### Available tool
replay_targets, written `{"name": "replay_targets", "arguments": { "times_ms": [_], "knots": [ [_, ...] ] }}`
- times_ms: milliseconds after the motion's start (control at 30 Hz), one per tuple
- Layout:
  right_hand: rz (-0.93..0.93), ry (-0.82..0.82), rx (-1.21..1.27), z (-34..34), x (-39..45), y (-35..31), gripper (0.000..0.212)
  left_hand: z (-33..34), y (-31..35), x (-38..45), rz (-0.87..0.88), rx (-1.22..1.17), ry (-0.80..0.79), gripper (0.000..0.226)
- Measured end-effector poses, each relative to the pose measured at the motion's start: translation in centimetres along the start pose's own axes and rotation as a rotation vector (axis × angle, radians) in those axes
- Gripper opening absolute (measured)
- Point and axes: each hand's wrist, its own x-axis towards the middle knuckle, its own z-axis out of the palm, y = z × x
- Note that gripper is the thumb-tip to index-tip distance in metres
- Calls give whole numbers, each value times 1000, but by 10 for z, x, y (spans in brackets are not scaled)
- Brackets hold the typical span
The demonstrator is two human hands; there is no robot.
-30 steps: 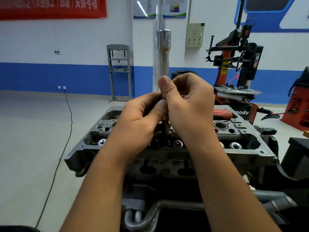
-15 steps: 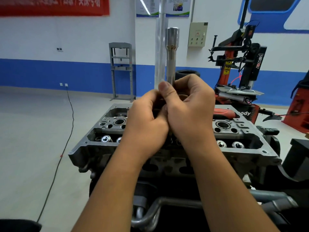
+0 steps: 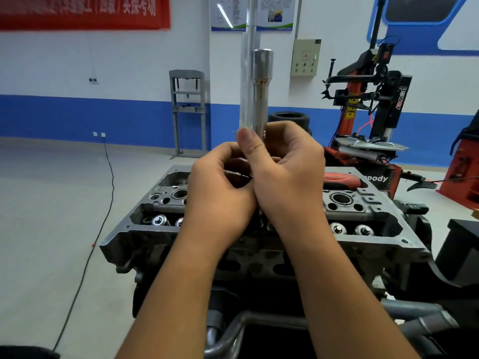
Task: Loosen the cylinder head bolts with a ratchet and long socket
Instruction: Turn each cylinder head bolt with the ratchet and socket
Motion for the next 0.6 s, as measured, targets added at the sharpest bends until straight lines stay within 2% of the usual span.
{"name": "replay_targets", "arguments": {
  "times_ms": [100, 133, 200, 300, 433, 500, 600],
  "knots": [
    [-18, 49, -6, -1, 0, 0, 21, -7, 4, -2, -27, -116, -277, 28],
    [-21, 38, -3, -1, 0, 0, 21, -8, 5, -2, -30, -152, -319, 29],
    [-19, -12, 9, -1, 0, 0, 22, -8, 4, -2, -7, -140, -263, 28],
    [16, -73, 56, 0, 0, 0, 27, -6, -1, 1, 23, -83, -76, 25],
    [75, -9, 118, -2, 0, 1, 16, -1, -2, 0, -24, -102, 19, 21],
    [73, 23, 97, -4, 0, 3, 19, -2, -3, -1, -3, -92, 10, 21],
    [33, -21, 82, -4, 1, 2, 17, -7, -3, -1, -3, -163, -177, 23]
  ]
}}
